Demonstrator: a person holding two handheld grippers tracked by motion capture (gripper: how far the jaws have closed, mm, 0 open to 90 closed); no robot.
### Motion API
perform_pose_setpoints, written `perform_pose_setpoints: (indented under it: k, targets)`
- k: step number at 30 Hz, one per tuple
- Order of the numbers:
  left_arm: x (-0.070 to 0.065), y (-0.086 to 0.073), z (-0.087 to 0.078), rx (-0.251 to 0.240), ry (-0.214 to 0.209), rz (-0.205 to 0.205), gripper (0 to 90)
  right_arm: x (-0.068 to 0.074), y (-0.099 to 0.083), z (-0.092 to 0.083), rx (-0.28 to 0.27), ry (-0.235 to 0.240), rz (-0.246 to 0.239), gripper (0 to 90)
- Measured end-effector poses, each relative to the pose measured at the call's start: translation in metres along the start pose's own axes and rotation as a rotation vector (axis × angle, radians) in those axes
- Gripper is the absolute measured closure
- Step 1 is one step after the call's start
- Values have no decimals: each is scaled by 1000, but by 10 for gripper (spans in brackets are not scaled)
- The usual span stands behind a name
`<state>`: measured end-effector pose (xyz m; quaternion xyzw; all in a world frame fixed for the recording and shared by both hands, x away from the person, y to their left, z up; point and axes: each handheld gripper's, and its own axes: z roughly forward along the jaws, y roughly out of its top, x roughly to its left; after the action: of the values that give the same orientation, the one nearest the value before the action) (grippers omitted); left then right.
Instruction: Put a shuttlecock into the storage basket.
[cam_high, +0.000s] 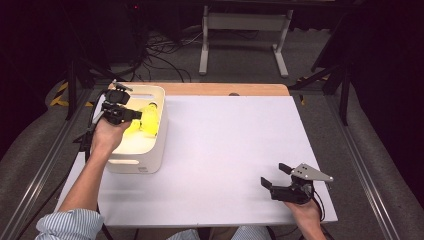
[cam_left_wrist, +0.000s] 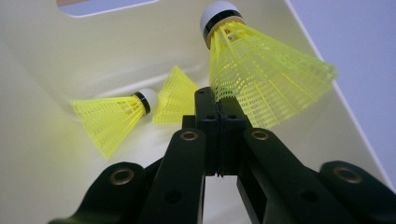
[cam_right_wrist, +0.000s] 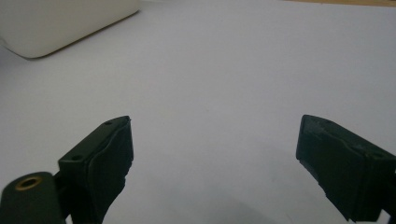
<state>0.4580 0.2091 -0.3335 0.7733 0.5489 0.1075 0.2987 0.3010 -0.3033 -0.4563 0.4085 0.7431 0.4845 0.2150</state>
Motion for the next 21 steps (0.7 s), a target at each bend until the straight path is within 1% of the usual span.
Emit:
perform_pose_setpoints:
  k: [4, 7, 8, 10, 14, 17, 21]
  targets:
    - [1, -1, 4, 7, 0, -10, 899, 0, 0, 0, 1, 1, 1, 116]
    - [0, 0, 7, 16, 3, -7, 899, 0, 0, 0, 0, 4, -5, 116]
    - [-1, 0, 9, 16, 3, -14, 899, 0, 0, 0, -1, 3, -4, 116]
    - [-1, 2, 12, 25, 4, -8, 898, 1, 0, 0, -1, 2, -4, 116]
    - [-1, 3, 17, 36, 2, -13, 898, 1, 0, 0, 0, 2, -5, 116]
    - [-1, 4, 20, 45, 8, -27, 898, 1, 0, 1, 3, 6, -8, 116]
    - [-1, 5, 23, 57, 16, -28, 898, 1, 0, 1, 1, 6, -7, 116]
